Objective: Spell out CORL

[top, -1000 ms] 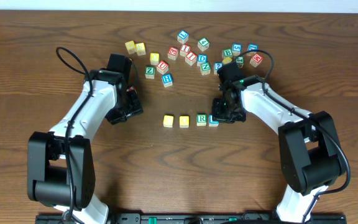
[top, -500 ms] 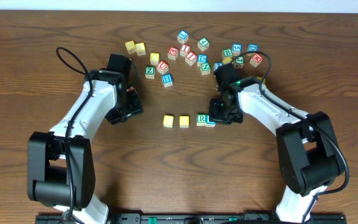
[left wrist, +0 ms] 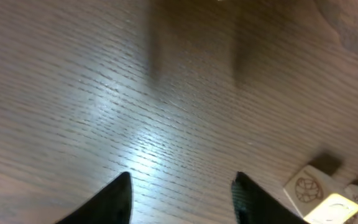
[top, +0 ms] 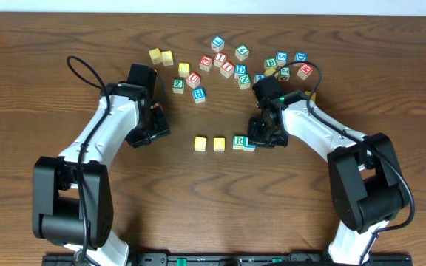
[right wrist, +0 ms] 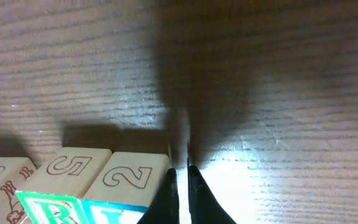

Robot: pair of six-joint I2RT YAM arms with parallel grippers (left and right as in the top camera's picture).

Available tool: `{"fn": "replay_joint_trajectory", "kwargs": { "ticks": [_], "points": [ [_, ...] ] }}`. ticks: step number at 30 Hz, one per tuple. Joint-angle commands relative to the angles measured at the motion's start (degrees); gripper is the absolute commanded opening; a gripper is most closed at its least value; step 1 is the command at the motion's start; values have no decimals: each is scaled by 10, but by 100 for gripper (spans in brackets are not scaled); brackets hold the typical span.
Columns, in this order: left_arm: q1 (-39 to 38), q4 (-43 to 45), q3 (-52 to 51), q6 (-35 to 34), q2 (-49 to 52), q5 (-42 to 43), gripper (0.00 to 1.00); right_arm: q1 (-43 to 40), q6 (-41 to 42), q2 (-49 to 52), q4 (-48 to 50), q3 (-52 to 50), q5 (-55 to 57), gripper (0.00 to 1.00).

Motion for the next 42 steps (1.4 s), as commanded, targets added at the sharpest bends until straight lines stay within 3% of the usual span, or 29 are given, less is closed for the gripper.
{"fn": "replay_joint_trajectory", "kwargs": {
  "ticks": [1,12,16,23,27,30,33,42],
  "points": [
    [-4,-1,-4,0,3,33,43,2,4,-4,5,-4,11,3],
    [-81,26,-25,-11,26,32,40,2,4,-4,7,-4,11,4],
    [-95,40,-25,-43,49,39,40,2,3,-4,3,-4,11,3],
    [-107,61,-25,-43,84,58,40,2,4,-4,6,-4,11,3],
    [-107,84,-25,-2,89,117,39,2,4,-4,5,-4,10,3],
    [-107,90,-25,-2,89,118,38,2,4,-4,5,-4,10,2],
    [-107,90,-25,-2,89,122,31,2,5,-4,5,-4,5,2],
    [-117,91,-25,-9,89,139,31,3,6,-4,12,-4,-9,2]
  ]
}}
